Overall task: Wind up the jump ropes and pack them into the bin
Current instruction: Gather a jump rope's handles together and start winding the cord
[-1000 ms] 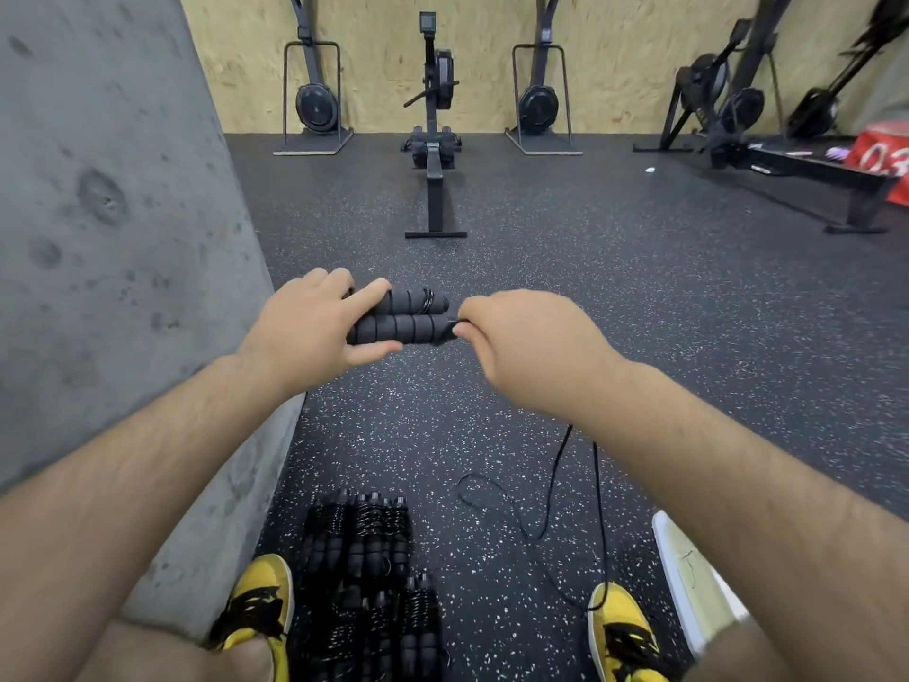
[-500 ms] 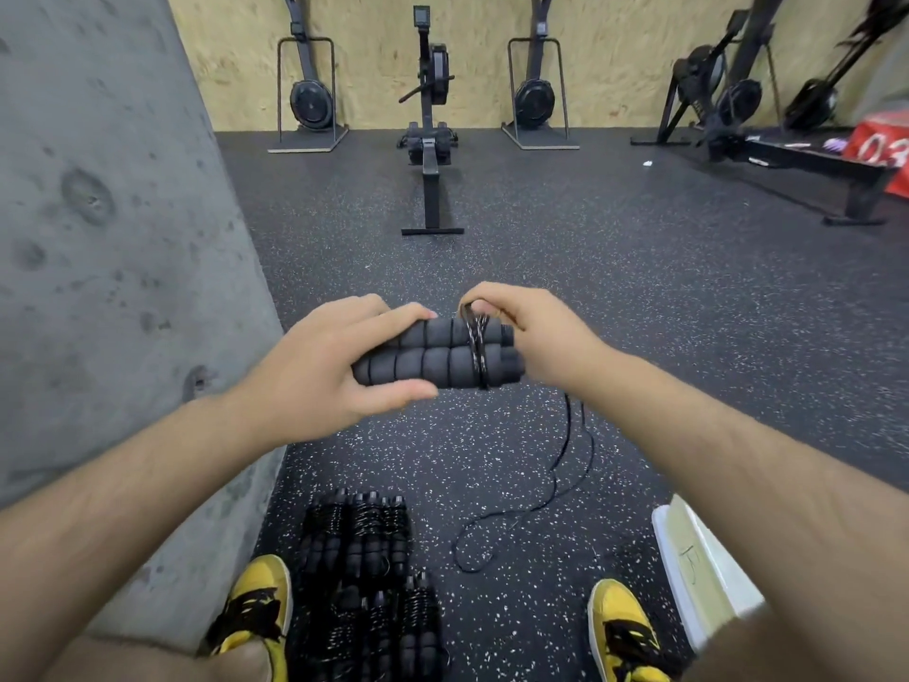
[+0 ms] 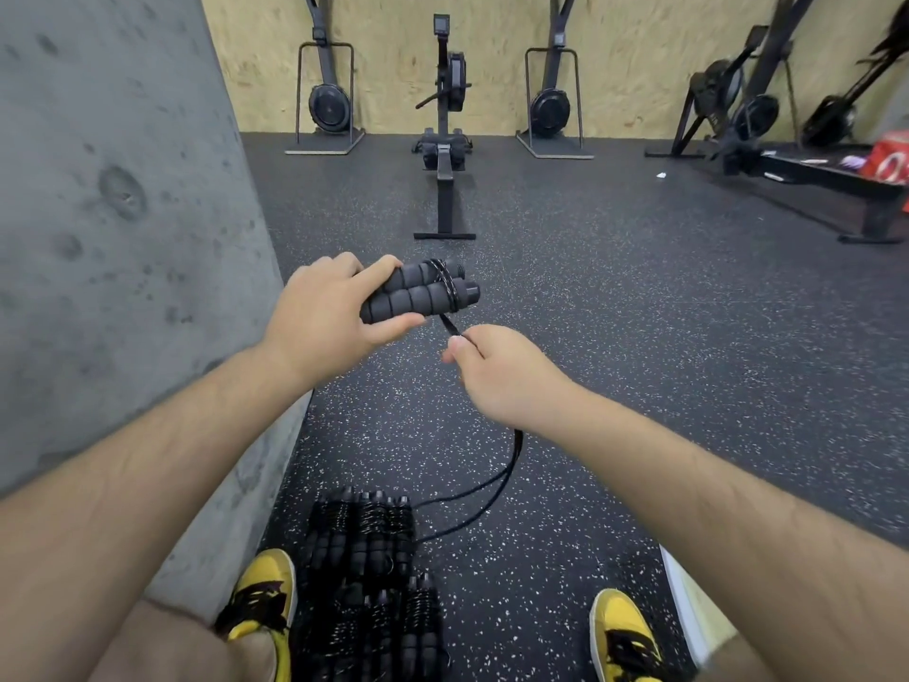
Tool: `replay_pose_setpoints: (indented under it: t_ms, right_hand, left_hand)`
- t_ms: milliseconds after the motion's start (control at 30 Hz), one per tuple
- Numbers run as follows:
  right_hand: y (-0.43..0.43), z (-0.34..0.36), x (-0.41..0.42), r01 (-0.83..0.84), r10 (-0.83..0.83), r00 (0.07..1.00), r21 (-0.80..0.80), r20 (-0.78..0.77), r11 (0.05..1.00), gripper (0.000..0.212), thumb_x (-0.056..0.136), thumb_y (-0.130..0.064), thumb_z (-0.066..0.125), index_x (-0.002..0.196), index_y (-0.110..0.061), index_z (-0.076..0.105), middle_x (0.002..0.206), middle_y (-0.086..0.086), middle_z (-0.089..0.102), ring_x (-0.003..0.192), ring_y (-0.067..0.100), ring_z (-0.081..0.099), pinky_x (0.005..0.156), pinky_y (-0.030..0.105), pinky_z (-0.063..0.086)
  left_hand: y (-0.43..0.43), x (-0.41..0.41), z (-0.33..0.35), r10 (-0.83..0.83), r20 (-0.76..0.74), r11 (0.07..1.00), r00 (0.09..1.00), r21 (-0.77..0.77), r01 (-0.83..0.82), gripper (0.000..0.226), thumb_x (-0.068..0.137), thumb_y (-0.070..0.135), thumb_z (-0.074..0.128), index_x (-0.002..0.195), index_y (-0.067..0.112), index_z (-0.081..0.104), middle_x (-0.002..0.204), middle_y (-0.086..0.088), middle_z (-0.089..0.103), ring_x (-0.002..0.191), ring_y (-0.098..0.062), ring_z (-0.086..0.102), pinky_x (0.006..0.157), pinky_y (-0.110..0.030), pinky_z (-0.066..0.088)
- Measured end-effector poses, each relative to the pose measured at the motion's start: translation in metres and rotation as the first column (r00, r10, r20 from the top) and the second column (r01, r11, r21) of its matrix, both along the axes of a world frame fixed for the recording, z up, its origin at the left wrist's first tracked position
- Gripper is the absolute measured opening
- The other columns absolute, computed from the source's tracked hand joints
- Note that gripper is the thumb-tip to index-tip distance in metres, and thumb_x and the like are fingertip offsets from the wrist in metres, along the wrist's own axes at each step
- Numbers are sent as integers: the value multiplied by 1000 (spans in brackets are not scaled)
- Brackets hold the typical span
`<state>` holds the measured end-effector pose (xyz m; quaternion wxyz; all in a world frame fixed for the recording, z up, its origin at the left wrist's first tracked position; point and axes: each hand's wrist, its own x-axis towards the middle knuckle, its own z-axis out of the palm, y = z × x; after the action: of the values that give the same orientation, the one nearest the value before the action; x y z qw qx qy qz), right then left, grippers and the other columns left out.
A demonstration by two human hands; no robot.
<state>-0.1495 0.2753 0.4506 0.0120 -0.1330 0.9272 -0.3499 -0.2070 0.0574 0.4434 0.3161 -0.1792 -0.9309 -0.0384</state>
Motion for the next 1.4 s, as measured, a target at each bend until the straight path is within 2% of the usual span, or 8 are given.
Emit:
replay_pose_setpoints:
  t_ms: [267, 433, 667, 867, 1000, 1067, 1200, 1400]
  right_hand:
    - [12, 22, 18, -38, 87, 985, 311, -147, 950, 32, 105, -32, 38, 77, -18, 45, 74, 0, 52, 64, 19, 48, 52, 31, 32]
    - [22, 32, 16, 83, 161, 894, 506, -419, 858, 26, 106, -36, 32, 98, -20, 51, 85, -2, 54, 80, 27, 55, 65, 36, 40]
    - [42, 37, -3, 70, 246, 806, 499, -539, 864, 29, 105, -44, 35, 113, -33, 61, 104, -10, 60, 87, 21, 62, 70, 35, 46]
    - [55, 30, -19, -44, 198, 884, 347, -423, 937, 23, 101, -48, 45, 100, -38, 65, 95, -12, 61, 92, 12, 58, 80, 36, 47]
    - [58, 21, -17, -126, 152, 954, 118, -257, 985, 20, 94, -14, 59, 90, -34, 59, 83, -12, 60, 80, 11, 58, 79, 38, 54]
    - [47, 16, -10, -117, 131, 987, 137, -96, 984, 24, 96, -3, 53, 108, -24, 58, 85, -7, 57, 76, 6, 53, 74, 21, 48]
    - [20, 4, -7, -75, 95, 990, 174, -108, 982, 29, 105, -11, 37, 121, -2, 59, 116, 18, 63, 104, 33, 59, 89, 36, 46]
    - [11, 6, -2, -70, 86, 991, 144, -102, 987, 21, 106, -28, 38, 103, -13, 52, 84, 0, 54, 73, 19, 52, 64, 32, 34]
  left_hand:
    - [-12, -1, -2, 22, -2, 988, 1000, -152, -22, 68, 82, 81, 38, 112, 24, 59, 76, 2, 38, 68, -23, 37, 63, -33, 28]
    - [-11, 1, -2, -105, 48, 970, 993, -213, 113, 71, 83, 80, 40, 120, 24, 62, 82, -3, 51, 69, -28, 48, 64, -36, 38]
    - [-2, 19, 3, -339, 169, 914, 925, -174, 367, 63, 86, 79, 47, 120, 28, 64, 82, 5, 49, 73, -22, 48, 67, -33, 37]
    - [18, 43, 13, -517, 232, 849, 824, 18, 528, 61, 88, 72, 56, 130, 27, 59, 89, 6, 54, 83, -19, 52, 79, -40, 45]
    - [29, 57, 19, -546, 187, 835, 817, 207, 511, 56, 87, 64, 64, 132, 31, 56, 91, 5, 58, 88, -17, 54, 85, -38, 46]
    - [33, 57, 19, -502, 149, 851, 852, 260, 456, 56, 87, 64, 63, 131, 31, 57, 91, 7, 57, 89, -16, 54, 86, -37, 45]
    - [33, 46, 18, -351, 95, 911, 931, 262, 317, 56, 86, 69, 57, 128, 32, 57, 87, 5, 56, 86, -19, 52, 82, -41, 45]
    - [22, 26, 13, -168, 33, 972, 985, 175, 160, 62, 84, 78, 50, 125, 32, 56, 83, 1, 51, 81, -24, 51, 75, -41, 45]
